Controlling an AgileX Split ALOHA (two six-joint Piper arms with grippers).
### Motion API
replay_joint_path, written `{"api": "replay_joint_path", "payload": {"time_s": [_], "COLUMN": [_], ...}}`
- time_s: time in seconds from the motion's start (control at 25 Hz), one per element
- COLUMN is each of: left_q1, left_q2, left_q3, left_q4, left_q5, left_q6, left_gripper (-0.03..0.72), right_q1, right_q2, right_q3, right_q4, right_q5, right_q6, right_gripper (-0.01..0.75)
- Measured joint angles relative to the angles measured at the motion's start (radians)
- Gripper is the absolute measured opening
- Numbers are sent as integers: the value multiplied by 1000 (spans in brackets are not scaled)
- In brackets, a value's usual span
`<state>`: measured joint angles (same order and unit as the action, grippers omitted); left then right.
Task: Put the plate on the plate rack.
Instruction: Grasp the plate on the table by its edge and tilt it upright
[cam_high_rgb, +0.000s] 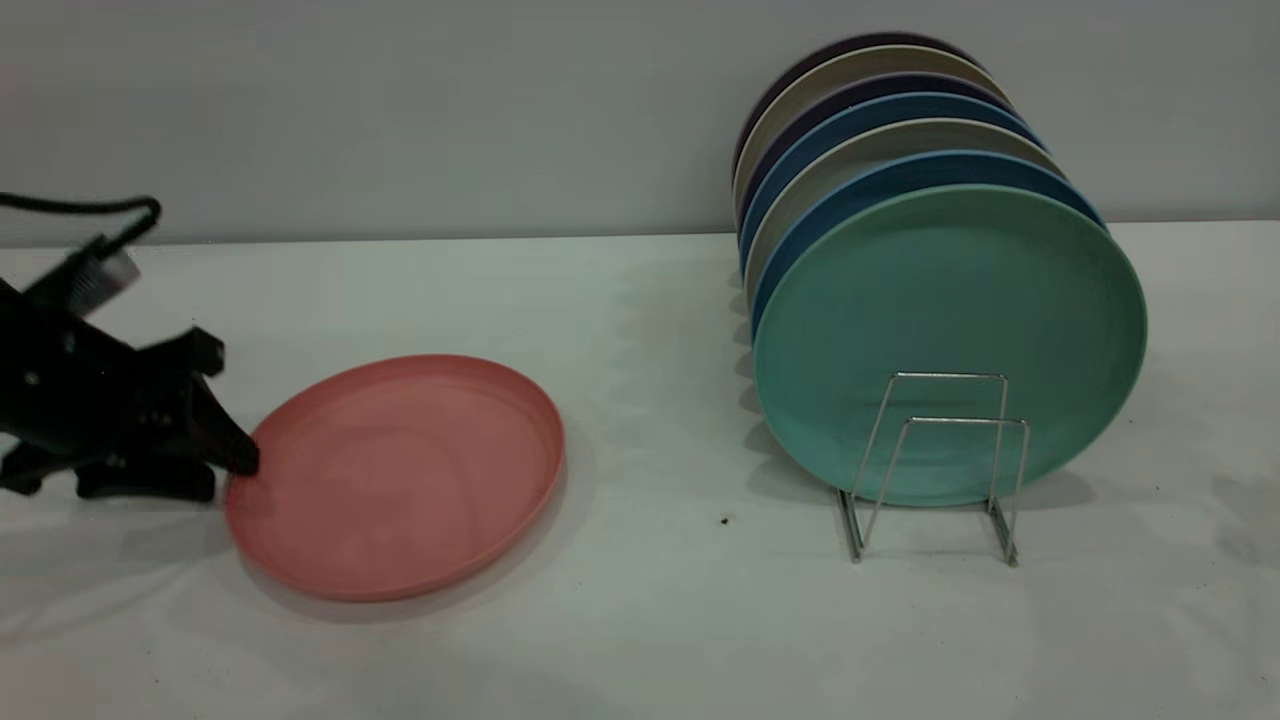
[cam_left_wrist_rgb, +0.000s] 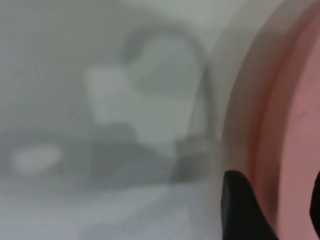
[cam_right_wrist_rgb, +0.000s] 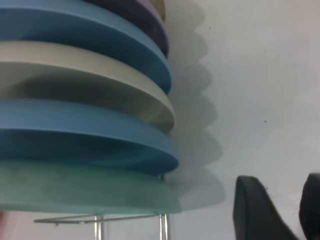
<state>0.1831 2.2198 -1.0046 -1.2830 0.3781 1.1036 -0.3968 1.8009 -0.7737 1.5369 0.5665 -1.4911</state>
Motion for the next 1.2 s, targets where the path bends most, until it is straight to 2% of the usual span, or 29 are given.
{"api": "replay_joint_path", "payload": {"time_s": [0.36,0.48,0.6,0.96,1.2], "left_q1": [0,0,0,0,0], "left_q2": [30,31,32,37,37], "left_q3": [0,0,0,0,0], "left_q4": [-5,-7,-8,-75,-109], "left_q5": [0,1,1,14,38], "left_q6": [0,3,11,106,154], "left_gripper": [372,350,295,39,13], "right_q1": [0,0,0,0,0], "right_q2": [0,2,13,42,42], "right_q3": [0,0,0,0,0], "right_q4": [26,29,33,43,44], "right_q5": [2,2,5,11,24], "right_q6": [-25,-31,-33,-57,-76], "right_gripper": [243,243,243,243,243]}}
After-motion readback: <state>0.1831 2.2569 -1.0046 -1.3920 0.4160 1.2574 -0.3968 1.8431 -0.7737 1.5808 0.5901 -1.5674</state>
